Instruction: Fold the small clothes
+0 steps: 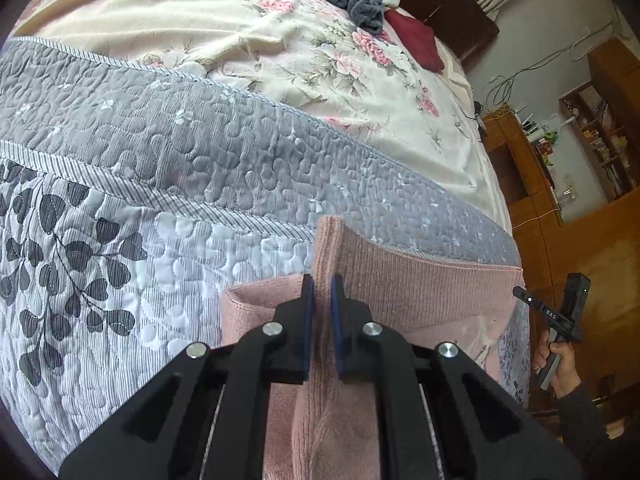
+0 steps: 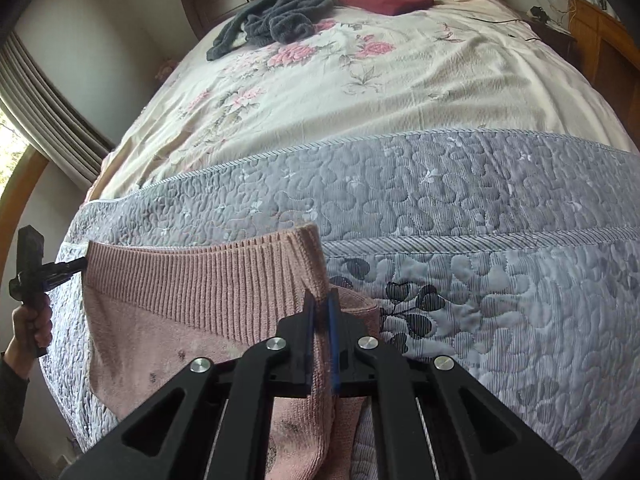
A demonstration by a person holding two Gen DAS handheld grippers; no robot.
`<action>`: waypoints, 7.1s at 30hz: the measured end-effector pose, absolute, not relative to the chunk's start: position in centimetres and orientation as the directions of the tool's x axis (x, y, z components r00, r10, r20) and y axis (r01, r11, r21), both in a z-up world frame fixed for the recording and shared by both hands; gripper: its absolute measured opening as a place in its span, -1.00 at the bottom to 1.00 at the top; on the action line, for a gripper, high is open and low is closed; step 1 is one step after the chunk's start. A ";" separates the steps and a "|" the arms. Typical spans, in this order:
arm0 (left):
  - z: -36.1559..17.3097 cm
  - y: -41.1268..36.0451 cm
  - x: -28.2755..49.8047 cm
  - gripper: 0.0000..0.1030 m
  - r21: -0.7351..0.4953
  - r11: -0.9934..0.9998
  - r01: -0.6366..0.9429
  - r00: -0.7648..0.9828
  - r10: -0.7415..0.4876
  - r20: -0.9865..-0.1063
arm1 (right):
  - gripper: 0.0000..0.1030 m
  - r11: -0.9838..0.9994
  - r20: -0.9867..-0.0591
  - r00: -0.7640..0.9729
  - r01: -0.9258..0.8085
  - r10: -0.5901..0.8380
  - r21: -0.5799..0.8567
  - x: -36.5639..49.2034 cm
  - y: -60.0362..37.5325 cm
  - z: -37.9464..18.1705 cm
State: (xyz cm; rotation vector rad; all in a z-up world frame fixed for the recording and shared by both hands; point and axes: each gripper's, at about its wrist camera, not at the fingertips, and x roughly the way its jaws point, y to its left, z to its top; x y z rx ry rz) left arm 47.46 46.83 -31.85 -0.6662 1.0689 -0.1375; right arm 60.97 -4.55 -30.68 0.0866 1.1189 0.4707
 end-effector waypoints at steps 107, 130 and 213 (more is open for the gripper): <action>-44.1 46.7 51.2 -0.16 -0.737 0.628 -0.251 0.119 -0.736 -0.667 | 0.65 0.552 -0.799 0.523 -0.777 0.297 -0.303 31.0 32.9 -40.4; -41.5 45.3 53.0 -0.52 -0.660 0.697 -0.282 0.060 -0.673 -0.737 | -0.60 0.644 -0.805 0.485 -0.745 0.342 -0.175 33.1 32.9 -37.4; -23.2 17.3 59.1 -0.64 -0.365 0.924 -0.114 0.107 -0.354 -0.929 | -0.78 0.870 -0.653 0.583 -0.400 0.484 0.288 37.0 7.4 -24.2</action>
